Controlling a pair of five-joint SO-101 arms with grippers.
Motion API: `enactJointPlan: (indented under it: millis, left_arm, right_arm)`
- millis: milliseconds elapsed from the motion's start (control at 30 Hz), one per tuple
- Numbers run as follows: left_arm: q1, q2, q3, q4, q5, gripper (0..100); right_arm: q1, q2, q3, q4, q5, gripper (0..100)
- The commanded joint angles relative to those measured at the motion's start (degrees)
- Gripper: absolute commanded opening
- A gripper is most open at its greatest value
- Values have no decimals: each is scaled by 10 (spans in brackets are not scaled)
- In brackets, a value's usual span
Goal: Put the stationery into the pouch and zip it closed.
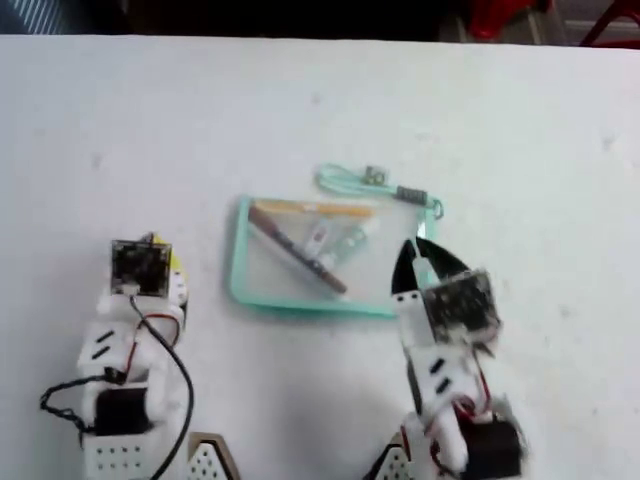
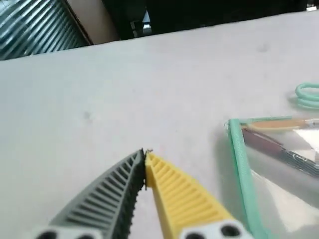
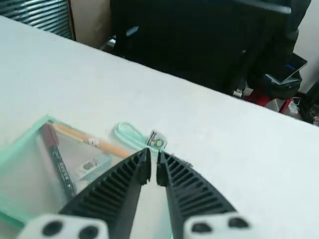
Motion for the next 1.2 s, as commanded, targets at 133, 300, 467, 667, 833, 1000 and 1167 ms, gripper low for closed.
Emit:
enactJointPlan:
  millis: [133,300,467,667,833,1000,1167]
  left_arm:
    - [12,-4,20,-53,-4,24]
    - [13,-4,20,0,-4,24]
    - [8,-4,20,88,-4,24]
    - [13,-4,20,198,9,24]
    - [9,-4,20,202,58,24]
    - [11,-4,20,244,58,24]
    - [13,-4,20,316,57,24]
  right_arm:
    - [-1,-3,217,-228,-1,25]
    - [41,5,232,-240,-4,25]
    - [80,8,232,-192,-4,25]
    - [91,6,232,-61,-5,25]
    - [94,5,232,13,-5,21]
    - [91,5,232,51,-4,24]
    - [89,8,232,77,-4,20]
